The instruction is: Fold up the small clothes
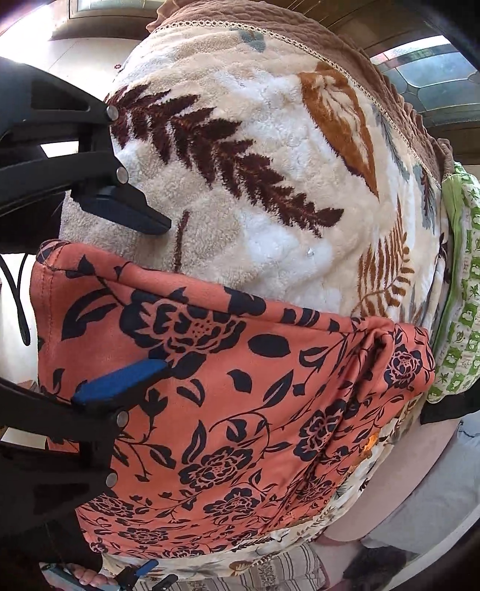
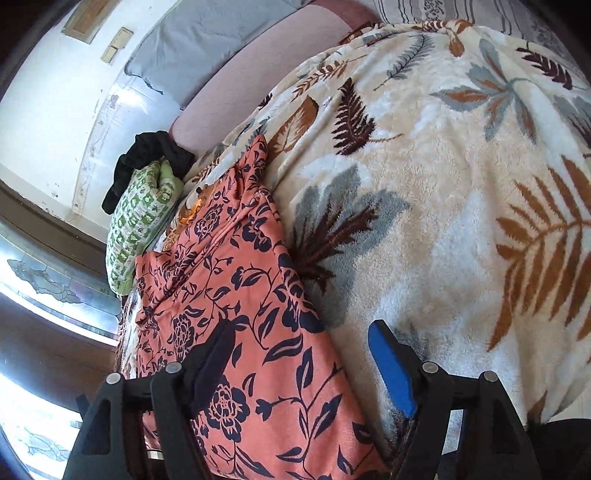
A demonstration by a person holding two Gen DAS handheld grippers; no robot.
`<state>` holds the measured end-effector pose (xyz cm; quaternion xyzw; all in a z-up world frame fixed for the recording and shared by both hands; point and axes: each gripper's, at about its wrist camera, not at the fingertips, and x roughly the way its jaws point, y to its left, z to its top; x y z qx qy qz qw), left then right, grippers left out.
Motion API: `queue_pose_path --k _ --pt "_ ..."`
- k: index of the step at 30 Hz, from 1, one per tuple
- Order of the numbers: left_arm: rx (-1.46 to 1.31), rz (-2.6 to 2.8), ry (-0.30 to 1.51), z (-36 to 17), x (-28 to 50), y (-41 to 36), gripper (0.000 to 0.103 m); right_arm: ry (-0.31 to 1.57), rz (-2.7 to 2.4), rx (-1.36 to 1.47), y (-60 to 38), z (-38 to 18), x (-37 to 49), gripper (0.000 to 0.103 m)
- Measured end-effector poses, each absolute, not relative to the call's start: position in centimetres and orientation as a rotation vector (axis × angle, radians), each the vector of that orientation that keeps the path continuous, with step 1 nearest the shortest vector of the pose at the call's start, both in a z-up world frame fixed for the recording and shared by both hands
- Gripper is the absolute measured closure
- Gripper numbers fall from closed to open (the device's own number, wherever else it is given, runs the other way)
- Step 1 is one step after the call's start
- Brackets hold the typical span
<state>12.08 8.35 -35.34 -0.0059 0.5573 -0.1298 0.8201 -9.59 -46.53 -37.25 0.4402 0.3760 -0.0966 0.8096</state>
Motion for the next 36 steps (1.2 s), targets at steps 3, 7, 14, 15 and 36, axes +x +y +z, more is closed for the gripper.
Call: queue_pose_path --k 3,7,14,15,36 --pt "0.004 -0.331 1.186 -35.2 11.8 7.7 0.071 0.826 -0.19 0.998 -46.8 -38.4 -9.7 0.026" --pt "-0.022 -0.343 1.194 -35.2 11.8 7.7 0.075 0.859 -0.163 0.979 -45.9 -39.0 -8.9 0.029" --pt "-0.009 -0.374 1.196 -35.2 12.1 7.5 0.09 0.978 -0.104 0.712 -41.1 -38.6 -7.3 0.074" --pt "-0.016 -0.389 1.203 -35.1 12.3 7.4 0.092 0.983 -0.102 0.709 -41.1 -38.6 -7.3 0.089" --pt "-0.153 -0.659 1.046 -22.4 26.8 3.3 0.097 0.765 0.006 0.848 -46.8 -29.7 5.9 0.094"
